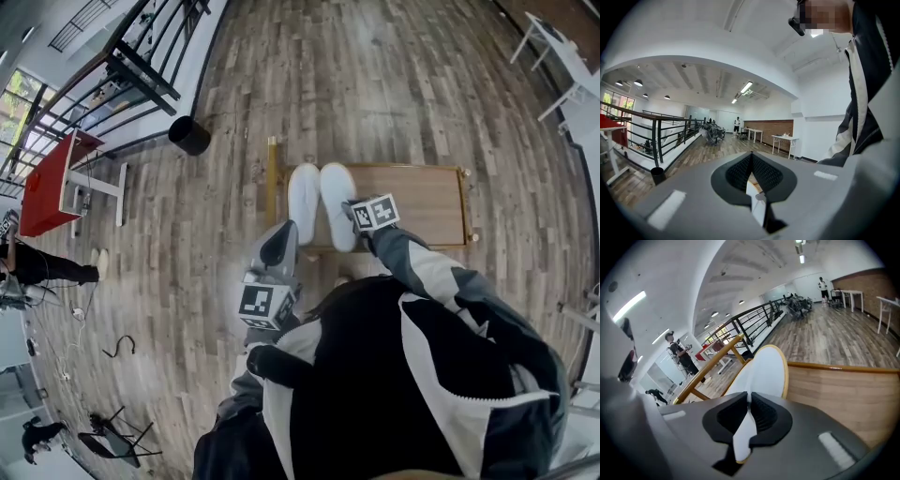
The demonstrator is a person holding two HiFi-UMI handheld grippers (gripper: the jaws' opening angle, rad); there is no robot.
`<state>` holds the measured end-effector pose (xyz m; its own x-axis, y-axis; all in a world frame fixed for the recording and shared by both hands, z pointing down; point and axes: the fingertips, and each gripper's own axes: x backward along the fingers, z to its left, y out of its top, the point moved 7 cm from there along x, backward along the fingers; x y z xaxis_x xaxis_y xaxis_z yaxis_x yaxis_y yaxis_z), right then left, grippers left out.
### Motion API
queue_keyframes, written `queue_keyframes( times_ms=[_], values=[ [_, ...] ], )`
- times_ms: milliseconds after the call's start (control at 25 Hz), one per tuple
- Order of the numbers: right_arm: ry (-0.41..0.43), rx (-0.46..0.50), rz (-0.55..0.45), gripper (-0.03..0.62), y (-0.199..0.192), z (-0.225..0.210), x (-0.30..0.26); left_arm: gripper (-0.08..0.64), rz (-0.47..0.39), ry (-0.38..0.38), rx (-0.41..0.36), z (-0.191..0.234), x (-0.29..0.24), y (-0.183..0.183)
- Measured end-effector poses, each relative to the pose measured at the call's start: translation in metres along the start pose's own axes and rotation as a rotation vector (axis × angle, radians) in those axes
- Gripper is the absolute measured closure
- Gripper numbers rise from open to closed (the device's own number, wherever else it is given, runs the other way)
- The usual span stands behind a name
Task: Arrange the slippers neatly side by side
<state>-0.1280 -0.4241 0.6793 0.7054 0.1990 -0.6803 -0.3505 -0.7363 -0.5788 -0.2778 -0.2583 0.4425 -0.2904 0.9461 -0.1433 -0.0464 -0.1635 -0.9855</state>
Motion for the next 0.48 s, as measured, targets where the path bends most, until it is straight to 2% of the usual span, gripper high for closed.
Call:
queue_keyframes(
  times_ms=[80, 280, 480],
  values=[
    [-0.027, -0.048, 0.018, 0.566, -0.003, -0.008, -0.01, 0.546, -0.005, 0.011, -0.006, 0.005, 0.006, -0.001],
    [-0.071, -0.051, 0.068, 0.566, -0.004, -0.018, -0.03, 0.546, 0.01, 0.035, 0.006, 0.013, 0.024, -0.006],
    [-0.095, -0.08, 0.073, 0.566, 0.001, -0.022, -0.045, 0.546, 0.016, 0.062, 0.0, 0.018, 0.042, -0.01]
  ],
)
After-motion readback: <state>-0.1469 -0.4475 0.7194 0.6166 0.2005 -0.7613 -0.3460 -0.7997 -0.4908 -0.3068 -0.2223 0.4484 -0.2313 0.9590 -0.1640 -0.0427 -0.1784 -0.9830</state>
